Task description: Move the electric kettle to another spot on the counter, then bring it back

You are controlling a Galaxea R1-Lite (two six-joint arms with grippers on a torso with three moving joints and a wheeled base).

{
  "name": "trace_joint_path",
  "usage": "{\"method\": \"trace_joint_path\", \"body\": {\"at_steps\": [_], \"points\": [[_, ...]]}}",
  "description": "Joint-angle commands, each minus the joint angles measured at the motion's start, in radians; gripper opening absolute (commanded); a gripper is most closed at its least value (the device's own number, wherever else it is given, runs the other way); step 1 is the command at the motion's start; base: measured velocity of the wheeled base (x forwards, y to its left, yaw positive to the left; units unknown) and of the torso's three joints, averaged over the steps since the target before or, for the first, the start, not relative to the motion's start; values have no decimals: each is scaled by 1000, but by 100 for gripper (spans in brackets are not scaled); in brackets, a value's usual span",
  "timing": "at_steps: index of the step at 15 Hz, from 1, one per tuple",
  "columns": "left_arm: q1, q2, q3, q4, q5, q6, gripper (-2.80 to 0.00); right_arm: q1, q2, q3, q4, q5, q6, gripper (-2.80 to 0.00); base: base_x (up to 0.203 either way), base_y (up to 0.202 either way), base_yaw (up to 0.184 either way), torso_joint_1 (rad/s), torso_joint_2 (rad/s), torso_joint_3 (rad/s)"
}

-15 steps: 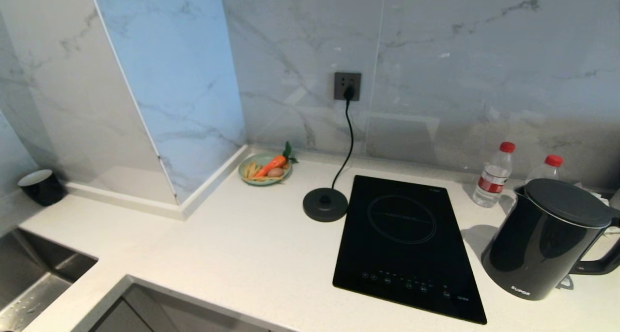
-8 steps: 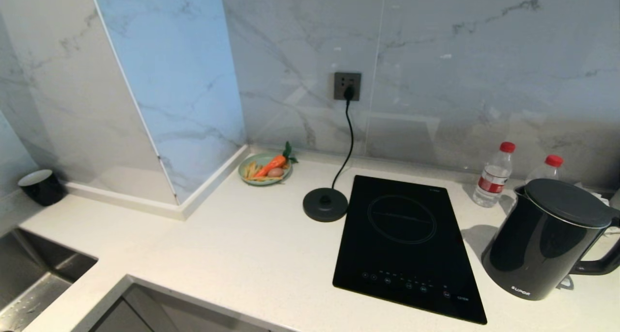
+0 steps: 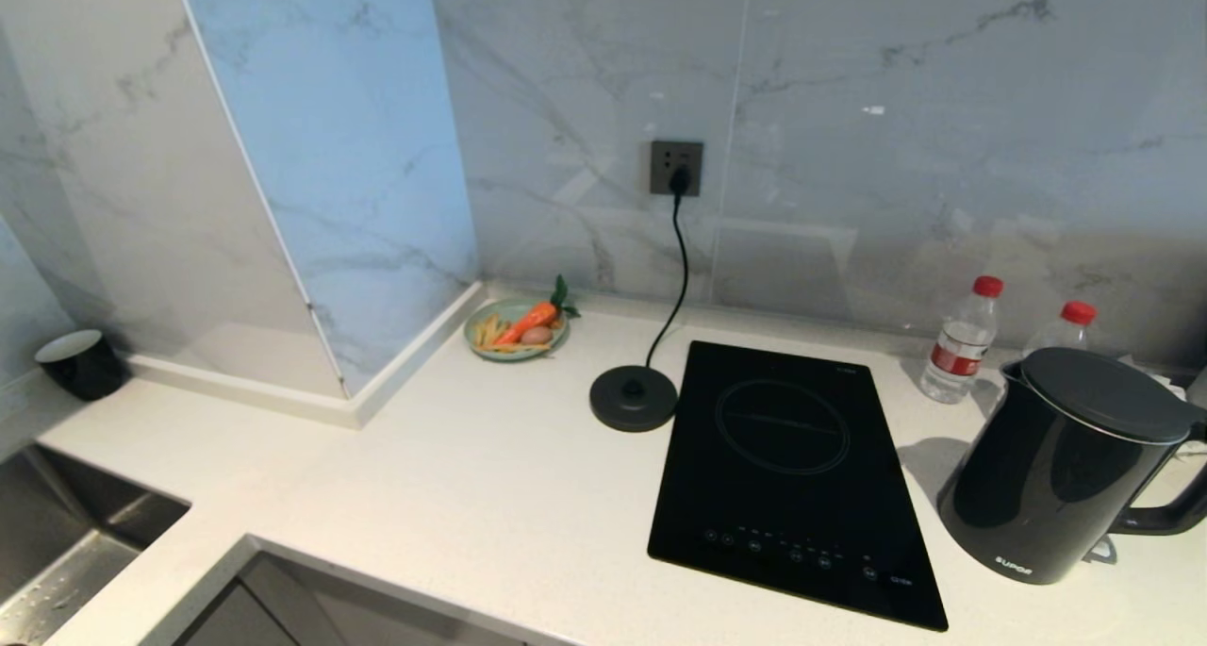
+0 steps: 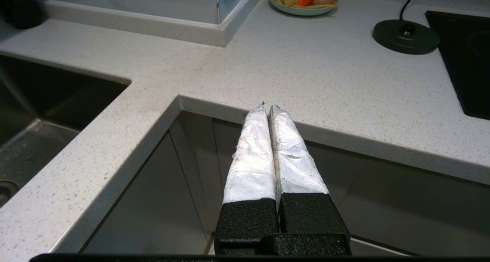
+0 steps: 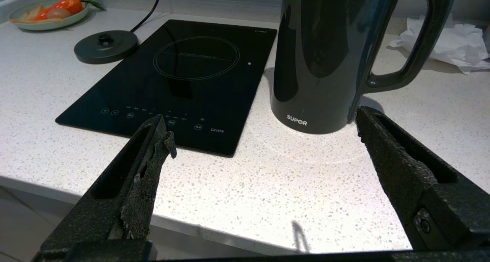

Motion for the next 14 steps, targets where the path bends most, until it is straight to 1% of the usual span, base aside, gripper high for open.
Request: {"method": "trace_joint_path", "body": {"at_steps": [1,14], "points": [[0,0,0,0,0,0,-280,0,-2,0,-2,0,0,0,0,0,0,0,0,0],[0,1,0,2,-1,1,-280,0,0,5,-19,-6,14,0,0,0,0,0,0,0]]}}
